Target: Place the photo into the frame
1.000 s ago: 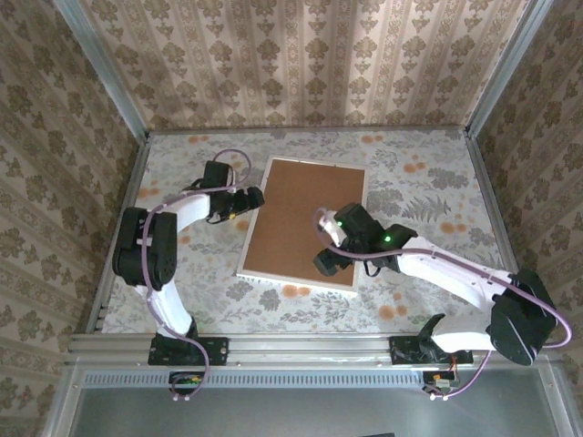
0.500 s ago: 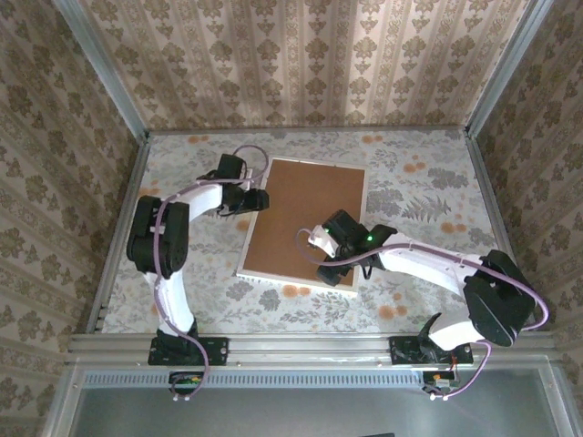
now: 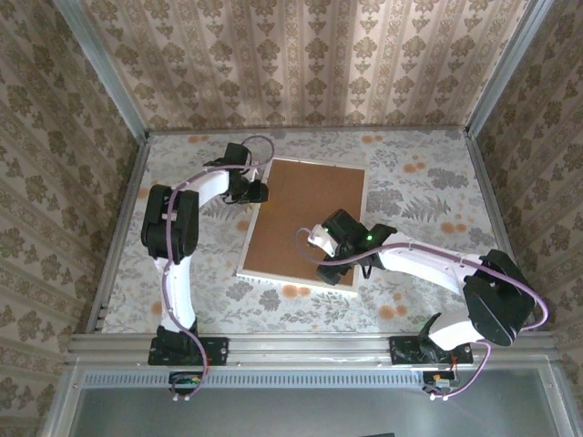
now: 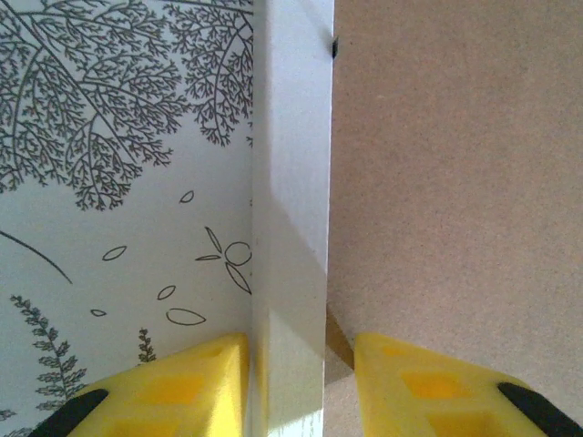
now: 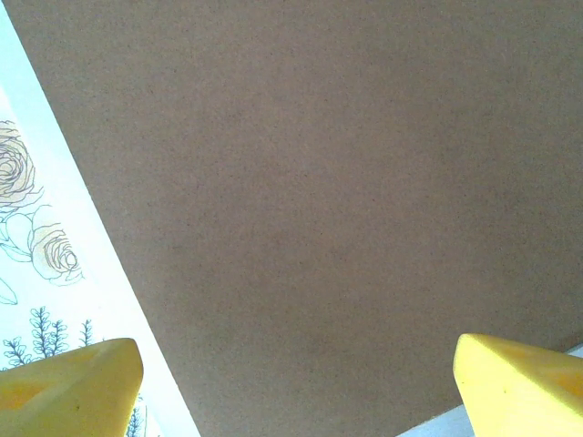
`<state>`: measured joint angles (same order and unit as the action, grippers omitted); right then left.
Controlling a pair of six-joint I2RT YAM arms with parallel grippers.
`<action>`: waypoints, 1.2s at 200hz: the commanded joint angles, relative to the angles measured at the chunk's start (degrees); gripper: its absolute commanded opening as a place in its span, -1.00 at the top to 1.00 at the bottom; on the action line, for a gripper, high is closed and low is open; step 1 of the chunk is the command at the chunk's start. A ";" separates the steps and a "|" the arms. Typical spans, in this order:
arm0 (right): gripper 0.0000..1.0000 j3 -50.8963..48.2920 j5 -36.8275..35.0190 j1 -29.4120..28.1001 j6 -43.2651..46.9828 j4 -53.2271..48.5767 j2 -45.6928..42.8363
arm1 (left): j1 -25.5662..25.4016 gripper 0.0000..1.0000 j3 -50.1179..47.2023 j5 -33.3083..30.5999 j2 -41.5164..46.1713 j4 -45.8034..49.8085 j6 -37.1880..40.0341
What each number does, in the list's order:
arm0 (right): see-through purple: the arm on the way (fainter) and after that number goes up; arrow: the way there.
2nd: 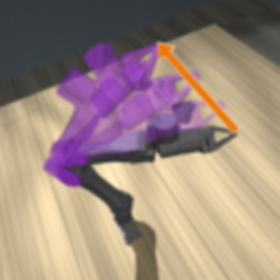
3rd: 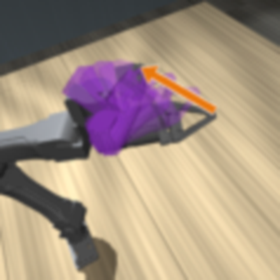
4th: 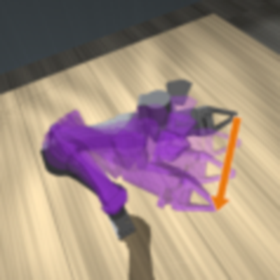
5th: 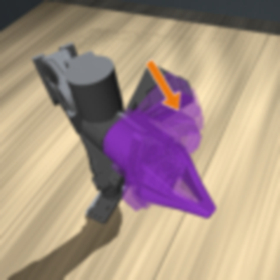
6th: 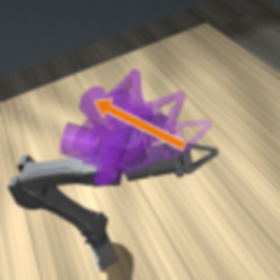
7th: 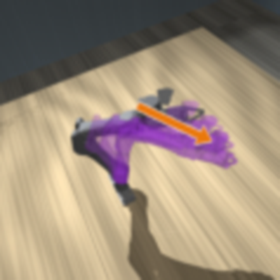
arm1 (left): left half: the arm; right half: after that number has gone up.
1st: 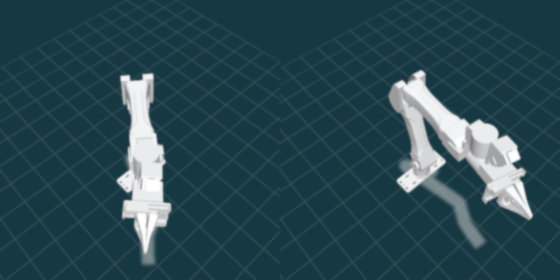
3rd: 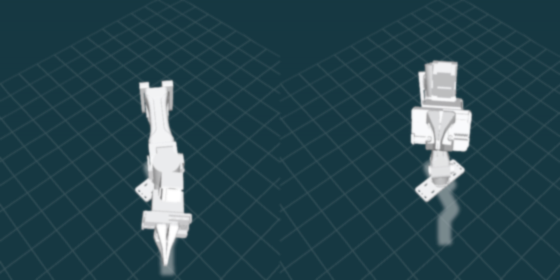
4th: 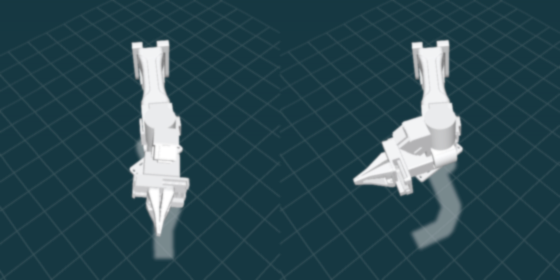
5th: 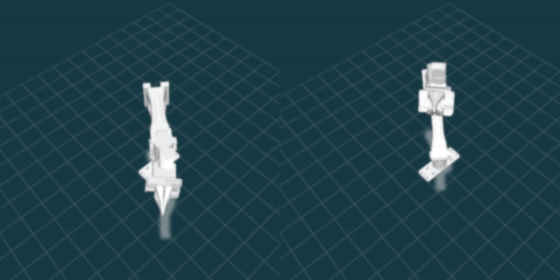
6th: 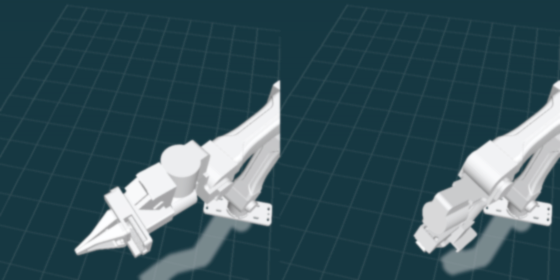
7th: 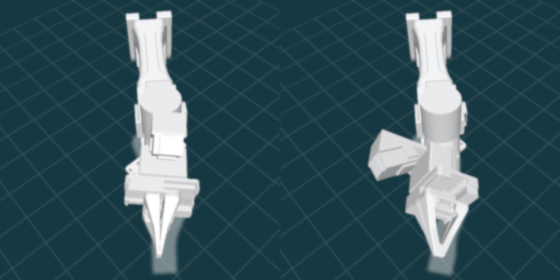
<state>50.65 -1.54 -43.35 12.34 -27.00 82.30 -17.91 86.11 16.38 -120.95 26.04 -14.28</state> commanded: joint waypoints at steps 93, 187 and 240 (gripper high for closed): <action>-0.79 3.29 -2.63 -0.17 1.87 -1.56 3.04 | 1.91 0.38 6.03 4.46 -5.06 3.37 1.79; -0.79 4.74 0.30 -0.16 7.34 -7.68 4.42 | 2.58 0.57 6.89 6.16 -4.81 4.19 1.89; -0.81 6.02 0.94 -0.50 9.51 -9.21 7.49 | 2.79 0.64 7.35 6.29 -5.94 5.19 3.33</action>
<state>55.05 -1.69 -43.40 19.64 -33.58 88.09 -15.75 92.03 22.09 -124.84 29.04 -12.80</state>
